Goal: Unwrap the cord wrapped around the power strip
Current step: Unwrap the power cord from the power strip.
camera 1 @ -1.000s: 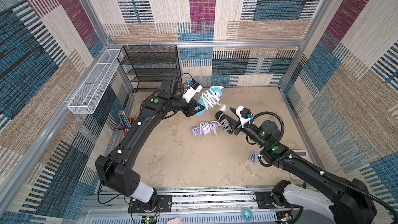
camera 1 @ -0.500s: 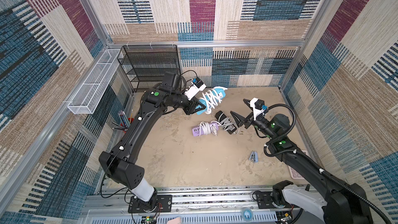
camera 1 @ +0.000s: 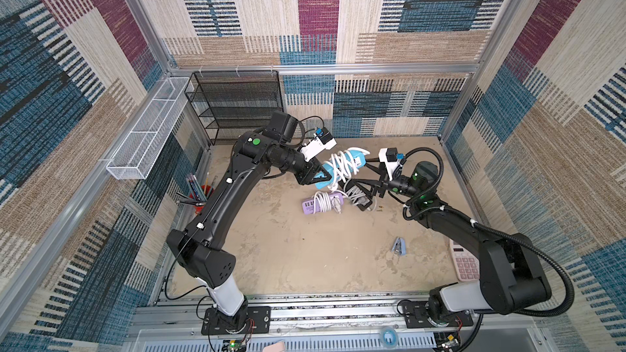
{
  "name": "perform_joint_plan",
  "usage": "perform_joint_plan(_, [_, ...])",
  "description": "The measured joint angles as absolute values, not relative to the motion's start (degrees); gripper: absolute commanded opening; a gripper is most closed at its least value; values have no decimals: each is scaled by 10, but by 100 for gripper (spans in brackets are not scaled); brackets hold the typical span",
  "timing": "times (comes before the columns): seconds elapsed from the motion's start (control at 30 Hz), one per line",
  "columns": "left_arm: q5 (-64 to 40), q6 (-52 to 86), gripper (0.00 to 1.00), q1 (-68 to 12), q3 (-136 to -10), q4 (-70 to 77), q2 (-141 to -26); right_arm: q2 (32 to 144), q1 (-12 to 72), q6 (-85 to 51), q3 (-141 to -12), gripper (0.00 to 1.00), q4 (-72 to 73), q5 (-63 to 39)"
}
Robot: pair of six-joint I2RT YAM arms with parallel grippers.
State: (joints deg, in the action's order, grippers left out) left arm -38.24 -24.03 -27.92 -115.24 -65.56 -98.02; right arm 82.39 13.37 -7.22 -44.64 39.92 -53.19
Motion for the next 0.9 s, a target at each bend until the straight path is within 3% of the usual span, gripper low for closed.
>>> perform_joint_plan(0.37, [-396, -262, 0, -295, -1183, -678, -988, 877, 138, -145, -479, 100, 491, -605])
perform_joint_plan(0.9, [-405, -281, 0, -308, -1171, -689, -970, 946, 195, -201, -530, 87, 548, -614])
